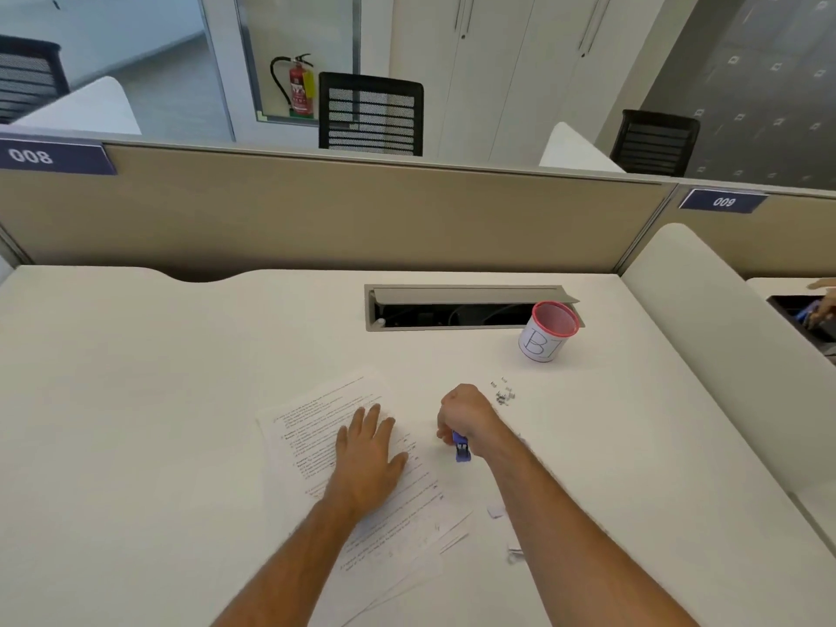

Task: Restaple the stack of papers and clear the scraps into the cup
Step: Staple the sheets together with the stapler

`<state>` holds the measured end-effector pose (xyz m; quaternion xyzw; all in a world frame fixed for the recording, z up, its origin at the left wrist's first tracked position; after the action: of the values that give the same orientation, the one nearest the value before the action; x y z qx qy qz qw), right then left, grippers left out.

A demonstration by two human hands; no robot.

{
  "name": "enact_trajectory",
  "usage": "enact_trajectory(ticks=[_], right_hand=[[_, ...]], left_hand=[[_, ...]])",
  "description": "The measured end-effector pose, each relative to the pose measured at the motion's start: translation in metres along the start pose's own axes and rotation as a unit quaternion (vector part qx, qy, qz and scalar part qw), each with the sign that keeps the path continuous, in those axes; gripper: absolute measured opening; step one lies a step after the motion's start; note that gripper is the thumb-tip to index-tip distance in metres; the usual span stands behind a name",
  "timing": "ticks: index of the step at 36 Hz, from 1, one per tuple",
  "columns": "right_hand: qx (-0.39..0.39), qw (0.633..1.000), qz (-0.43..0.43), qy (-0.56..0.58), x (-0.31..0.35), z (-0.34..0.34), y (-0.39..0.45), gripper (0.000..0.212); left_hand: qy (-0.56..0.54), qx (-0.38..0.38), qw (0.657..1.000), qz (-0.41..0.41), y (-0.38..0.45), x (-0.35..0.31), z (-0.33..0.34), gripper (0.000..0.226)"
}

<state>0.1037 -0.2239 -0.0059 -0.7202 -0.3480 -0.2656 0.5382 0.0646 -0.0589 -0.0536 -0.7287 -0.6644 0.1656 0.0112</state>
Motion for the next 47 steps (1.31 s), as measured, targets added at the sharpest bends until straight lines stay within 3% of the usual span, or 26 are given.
enact_trajectory(ticks=[4, 9, 11, 17, 27, 31, 35, 38, 42, 47], right_hand=[[0.036, 0.999, 0.013, -0.031, -0.001, 0.007, -0.001, 0.028], [0.041, 0.998, 0.005, -0.054, -0.003, 0.007, -0.001, 0.026], [0.028, 0.998, -0.005, -0.064, -0.001, 0.003, 0.000, 0.025], [-0.005, 0.998, -0.030, -0.058, -0.002, -0.011, 0.003, 0.032], [-0.022, 0.995, 0.027, 0.098, -0.030, -0.037, 0.006, 0.006], [0.019, 0.976, 0.042, 0.214, -0.035, -0.040, -0.002, 0.021], [0.059, 0.932, 0.061, 0.353, -0.034, -0.041, -0.007, 0.027], [0.111, 0.912, 0.039, 0.393, -0.026, -0.040, -0.013, 0.028], [0.130, 0.952, -0.017, 0.277, -0.016, -0.039, -0.017, 0.027], [0.034, 0.972, -0.095, 0.213, -0.006, -0.054, -0.013, 0.021]], left_hand=[[0.031, 0.010, 0.999, 0.017, -0.002, 0.001, 0.016, 0.070], [0.040, -0.060, 0.995, 0.069, -0.012, 0.005, 0.022, 0.090], [0.056, -0.092, 0.991, 0.081, -0.015, 0.006, 0.021, 0.084], [0.089, -0.090, 0.989, 0.076, -0.018, 0.008, 0.024, 0.069], [0.101, -0.092, 0.988, 0.073, -0.017, 0.008, 0.026, 0.068], [0.096, -0.096, 0.988, 0.072, -0.019, 0.007, 0.025, 0.067], [0.100, -0.106, 0.987, 0.071, -0.019, 0.007, 0.024, 0.067], [0.097, -0.106, 0.987, 0.071, -0.017, 0.007, 0.025, 0.066], [0.099, -0.104, 0.987, 0.070, -0.017, 0.008, 0.026, 0.064], [0.094, -0.103, 0.988, 0.070, -0.018, 0.008, 0.026, 0.063]])
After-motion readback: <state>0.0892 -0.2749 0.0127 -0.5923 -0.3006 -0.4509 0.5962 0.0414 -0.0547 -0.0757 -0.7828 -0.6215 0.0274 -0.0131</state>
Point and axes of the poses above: each hand's wrist, its own y-axis towards the middle knuckle, its own z-axis out of the palm, x = y × z, the point moved 10 cm from there along y, towards the middle knuckle, and after that the axes turned 13 degrees about y, right-handed, at the moved point
